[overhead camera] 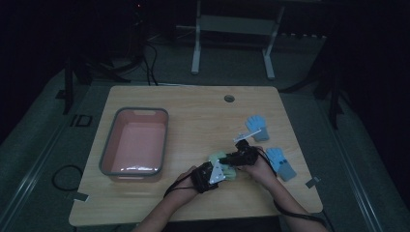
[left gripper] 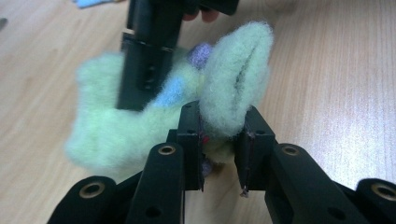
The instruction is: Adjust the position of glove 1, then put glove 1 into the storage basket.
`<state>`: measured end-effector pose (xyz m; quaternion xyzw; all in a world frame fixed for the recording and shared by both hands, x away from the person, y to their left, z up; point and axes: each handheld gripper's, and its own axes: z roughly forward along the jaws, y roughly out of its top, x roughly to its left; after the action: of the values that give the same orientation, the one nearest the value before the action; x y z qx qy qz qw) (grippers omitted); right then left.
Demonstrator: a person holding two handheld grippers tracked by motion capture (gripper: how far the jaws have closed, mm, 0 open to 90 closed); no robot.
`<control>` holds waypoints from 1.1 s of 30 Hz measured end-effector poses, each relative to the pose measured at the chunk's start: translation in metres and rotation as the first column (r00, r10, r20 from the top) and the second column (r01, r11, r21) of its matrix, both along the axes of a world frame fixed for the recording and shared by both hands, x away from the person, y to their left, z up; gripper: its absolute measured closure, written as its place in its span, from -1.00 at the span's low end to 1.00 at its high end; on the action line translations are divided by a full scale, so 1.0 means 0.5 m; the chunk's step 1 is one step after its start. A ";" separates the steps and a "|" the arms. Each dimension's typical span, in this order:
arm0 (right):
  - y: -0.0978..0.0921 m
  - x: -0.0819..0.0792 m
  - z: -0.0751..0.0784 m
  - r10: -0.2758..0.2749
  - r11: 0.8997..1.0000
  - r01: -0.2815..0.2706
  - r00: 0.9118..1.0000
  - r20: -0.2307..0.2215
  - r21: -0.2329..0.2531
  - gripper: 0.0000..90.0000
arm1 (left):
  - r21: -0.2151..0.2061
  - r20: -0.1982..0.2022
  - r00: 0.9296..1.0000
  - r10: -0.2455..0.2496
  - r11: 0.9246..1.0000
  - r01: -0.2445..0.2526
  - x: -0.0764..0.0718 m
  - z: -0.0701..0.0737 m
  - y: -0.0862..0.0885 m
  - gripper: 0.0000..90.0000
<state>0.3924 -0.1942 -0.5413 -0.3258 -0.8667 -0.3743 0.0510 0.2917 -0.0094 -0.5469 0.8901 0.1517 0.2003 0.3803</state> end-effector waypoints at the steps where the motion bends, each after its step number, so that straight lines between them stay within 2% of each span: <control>1: 0.001 -0.001 0.004 -0.004 1.000 0.004 1.000 0.006 0.005 0.58 | -0.001 0.002 1.000 -0.001 1.000 0.001 0.000 0.006 0.003 0.66; 5: 0.007 -0.004 0.027 -0.017 0.999 0.016 1.000 0.021 0.038 0.59 | 0.009 0.014 1.000 -0.002 1.000 0.002 0.004 0.030 0.016 0.67; 11: 0.024 -0.003 0.052 -0.019 0.998 0.017 0.999 0.034 0.054 0.60 | 0.022 0.034 0.999 -0.002 1.000 0.001 0.003 0.057 0.032 0.68; 12: 0.024 -0.003 0.052 -0.019 0.998 0.017 0.999 0.034 0.054 0.60 | 0.027 0.046 0.999 -0.002 1.000 0.001 0.002 0.071 0.040 0.68; 17: 0.040 0.003 0.096 -0.025 0.995 0.020 0.999 0.049 0.098 0.61 | 0.044 0.083 0.997 -0.003 0.999 -0.001 0.007 0.114 0.056 0.68; 22: 0.059 0.007 0.139 -0.026 0.995 0.017 0.996 0.086 0.103 0.61 | 0.062 0.118 0.993 -0.006 0.998 -0.001 0.010 0.150 0.073 0.68; 27: 0.081 0.009 0.164 -0.018 0.994 0.007 0.995 0.095 0.113 0.61 | 0.082 0.130 0.992 -0.003 0.997 -0.008 0.009 0.174 0.093 0.68; 33: 0.117 0.014 0.178 0.006 0.994 -0.017 0.995 0.097 0.111 0.61 | 0.105 0.137 0.991 0.008 0.994 -0.023 0.003 0.183 0.123 0.68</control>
<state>0.3993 -0.1358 -0.4522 -0.2992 -0.8476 -0.4373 0.0296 0.2931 0.0520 -0.4555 0.8922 0.1215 0.2713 0.3401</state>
